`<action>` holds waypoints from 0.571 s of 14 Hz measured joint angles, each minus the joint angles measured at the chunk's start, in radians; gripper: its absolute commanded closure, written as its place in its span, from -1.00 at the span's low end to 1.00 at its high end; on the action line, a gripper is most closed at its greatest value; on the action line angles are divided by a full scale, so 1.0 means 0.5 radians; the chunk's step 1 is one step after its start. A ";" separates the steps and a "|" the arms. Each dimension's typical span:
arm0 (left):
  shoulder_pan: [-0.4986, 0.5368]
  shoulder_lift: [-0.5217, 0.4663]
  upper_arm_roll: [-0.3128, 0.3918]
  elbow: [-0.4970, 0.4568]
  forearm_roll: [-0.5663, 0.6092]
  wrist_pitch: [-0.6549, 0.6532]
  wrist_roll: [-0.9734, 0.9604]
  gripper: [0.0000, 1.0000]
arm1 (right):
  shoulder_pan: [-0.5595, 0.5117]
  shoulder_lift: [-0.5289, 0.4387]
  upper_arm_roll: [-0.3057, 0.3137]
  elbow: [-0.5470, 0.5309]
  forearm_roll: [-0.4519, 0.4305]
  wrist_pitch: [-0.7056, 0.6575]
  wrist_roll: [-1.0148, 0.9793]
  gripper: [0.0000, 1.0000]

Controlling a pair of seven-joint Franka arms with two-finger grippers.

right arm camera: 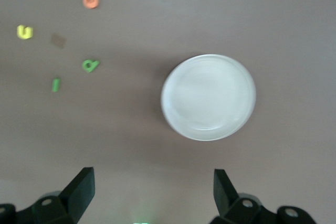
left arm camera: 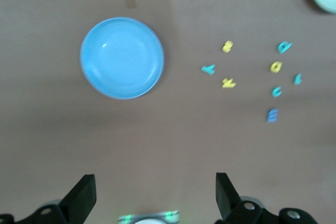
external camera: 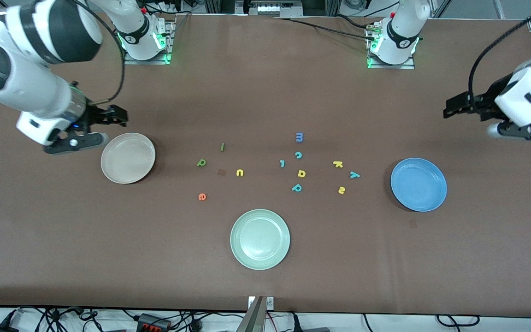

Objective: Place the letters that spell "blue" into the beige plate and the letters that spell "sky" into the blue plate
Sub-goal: 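Reach the right gripper to the green d while the left gripper reaches the s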

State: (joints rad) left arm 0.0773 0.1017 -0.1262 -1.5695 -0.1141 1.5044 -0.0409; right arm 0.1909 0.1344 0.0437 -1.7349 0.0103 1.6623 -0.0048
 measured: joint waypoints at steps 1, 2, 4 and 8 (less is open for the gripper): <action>-0.003 0.060 -0.001 -0.001 -0.027 0.044 -0.023 -1.00 | 0.029 0.040 0.000 -0.001 0.034 0.015 0.000 -1.00; -0.013 0.128 -0.003 -0.002 -0.036 0.075 -0.027 -1.00 | 0.057 0.083 0.000 -0.004 0.052 0.044 0.002 -1.00; -0.096 0.282 -0.009 0.000 -0.038 0.123 -0.028 -1.00 | 0.122 0.172 0.000 -0.032 0.064 0.162 0.060 -1.00; -0.316 0.685 -0.015 0.057 -0.018 0.386 -0.059 -1.00 | 0.341 0.349 0.003 -0.221 0.068 0.585 0.369 -1.00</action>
State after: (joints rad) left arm -0.0805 0.4440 -0.1336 -1.5408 -0.1233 1.6972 -0.0706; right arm 0.3613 0.3088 0.0451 -1.8452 0.0442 1.9548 0.1797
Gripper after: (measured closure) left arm 0.000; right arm 0.000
